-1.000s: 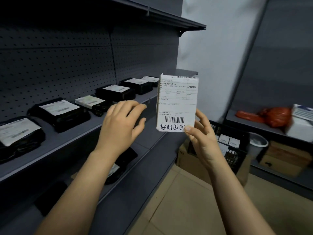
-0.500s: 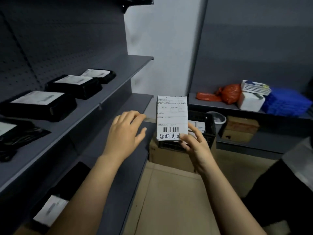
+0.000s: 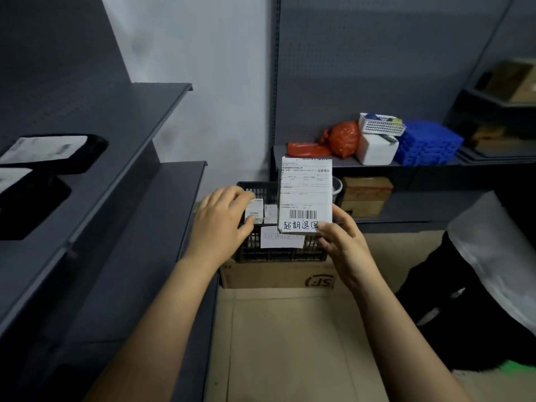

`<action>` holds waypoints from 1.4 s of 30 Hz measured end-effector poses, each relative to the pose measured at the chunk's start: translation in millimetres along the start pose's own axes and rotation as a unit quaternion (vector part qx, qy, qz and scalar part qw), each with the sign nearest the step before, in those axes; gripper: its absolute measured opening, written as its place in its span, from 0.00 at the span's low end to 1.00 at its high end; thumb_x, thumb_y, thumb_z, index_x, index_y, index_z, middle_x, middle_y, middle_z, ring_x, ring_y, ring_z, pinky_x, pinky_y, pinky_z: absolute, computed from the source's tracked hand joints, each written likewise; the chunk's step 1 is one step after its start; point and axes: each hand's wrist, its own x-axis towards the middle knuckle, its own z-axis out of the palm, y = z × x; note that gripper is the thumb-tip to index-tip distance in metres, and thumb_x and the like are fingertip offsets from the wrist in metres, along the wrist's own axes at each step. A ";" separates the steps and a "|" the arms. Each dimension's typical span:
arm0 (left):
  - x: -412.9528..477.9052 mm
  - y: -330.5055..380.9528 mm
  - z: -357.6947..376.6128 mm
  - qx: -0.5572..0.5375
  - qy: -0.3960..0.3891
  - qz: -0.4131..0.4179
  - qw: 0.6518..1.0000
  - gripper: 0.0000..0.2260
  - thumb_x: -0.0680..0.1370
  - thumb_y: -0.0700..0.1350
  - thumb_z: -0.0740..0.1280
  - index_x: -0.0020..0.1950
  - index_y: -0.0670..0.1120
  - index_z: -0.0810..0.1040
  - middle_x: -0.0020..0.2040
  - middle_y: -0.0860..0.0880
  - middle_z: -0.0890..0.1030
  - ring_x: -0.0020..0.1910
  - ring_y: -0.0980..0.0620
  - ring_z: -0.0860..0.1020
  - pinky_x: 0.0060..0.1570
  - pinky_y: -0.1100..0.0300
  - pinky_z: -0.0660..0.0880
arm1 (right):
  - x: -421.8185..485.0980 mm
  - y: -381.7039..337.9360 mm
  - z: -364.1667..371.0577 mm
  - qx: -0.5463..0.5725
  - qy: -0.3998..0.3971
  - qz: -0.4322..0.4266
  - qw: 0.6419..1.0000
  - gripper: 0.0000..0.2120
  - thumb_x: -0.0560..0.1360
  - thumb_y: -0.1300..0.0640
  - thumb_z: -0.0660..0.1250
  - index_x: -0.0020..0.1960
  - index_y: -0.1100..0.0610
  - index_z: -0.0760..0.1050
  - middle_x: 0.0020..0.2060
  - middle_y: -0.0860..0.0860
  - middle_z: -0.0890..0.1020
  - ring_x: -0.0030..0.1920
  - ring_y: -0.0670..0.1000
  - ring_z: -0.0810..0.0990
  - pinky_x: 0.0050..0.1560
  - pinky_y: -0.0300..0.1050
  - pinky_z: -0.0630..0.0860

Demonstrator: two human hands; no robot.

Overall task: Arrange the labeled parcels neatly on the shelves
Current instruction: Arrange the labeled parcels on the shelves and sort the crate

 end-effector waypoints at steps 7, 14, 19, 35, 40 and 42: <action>90.0 -7.7 82.2 -0.008 -0.006 0.005 1.000 0.15 0.72 0.43 0.73 0.57 0.44 0.78 0.51 0.47 0.78 0.51 0.45 0.77 0.51 0.50 0.73 | 114.6 -8.2 -31.1 0.010 0.007 0.006 1.000 0.20 0.73 0.63 0.71 0.62 0.48 0.76 0.55 0.52 0.84 0.58 0.51 0.82 0.63 0.49 0.75; 167.3 -16.0 151.4 -0.007 -0.015 -0.015 1.000 0.15 0.73 0.43 0.72 0.59 0.45 0.78 0.52 0.48 0.78 0.51 0.45 0.77 0.54 0.49 0.73 | 227.6 -22.5 -51.2 0.022 -0.011 0.019 1.000 0.21 0.73 0.65 0.70 0.64 0.50 0.75 0.55 0.54 0.84 0.59 0.53 0.82 0.62 0.49 0.75; 206.0 -34.7 192.5 0.001 -0.026 -0.021 0.999 0.15 0.73 0.44 0.73 0.58 0.45 0.78 0.51 0.48 0.78 0.50 0.46 0.77 0.52 0.50 0.73 | 289.7 -18.2 -56.6 0.025 -0.010 0.042 0.999 0.21 0.73 0.65 0.70 0.64 0.50 0.75 0.55 0.54 0.84 0.59 0.54 0.82 0.65 0.52 0.74; 333.8 -192.8 372.5 -0.043 -0.120 0.017 0.992 0.15 0.71 0.43 0.74 0.57 0.45 0.79 0.51 0.49 0.79 0.50 0.47 0.78 0.51 0.52 0.74 | 517.5 48.1 -10.8 0.000 0.058 0.102 0.993 0.22 0.73 0.65 0.71 0.65 0.52 0.75 0.52 0.50 0.85 0.53 0.48 0.84 0.51 0.42 0.76; 340.5 -233.0 431.8 -0.066 -0.186 0.000 0.980 0.16 0.71 0.44 0.75 0.57 0.45 0.79 0.52 0.49 0.79 0.51 0.46 0.78 0.49 0.51 0.74 | 559.3 85.2 -2.2 -0.005 0.074 0.151 0.986 0.22 0.73 0.66 0.70 0.64 0.52 0.74 0.53 0.52 0.85 0.55 0.51 0.83 0.50 0.41 0.77; 332.2 -241.2 454.7 -0.079 -0.206 -0.006 0.975 0.16 0.70 0.44 0.75 0.57 0.45 0.79 0.52 0.49 0.78 0.51 0.46 0.77 0.49 0.52 0.73 | 569.4 103.7 -1.5 -0.008 0.079 0.176 0.981 0.20 0.74 0.67 0.69 0.63 0.53 0.75 0.51 0.52 0.86 0.52 0.49 0.84 0.47 0.39 0.78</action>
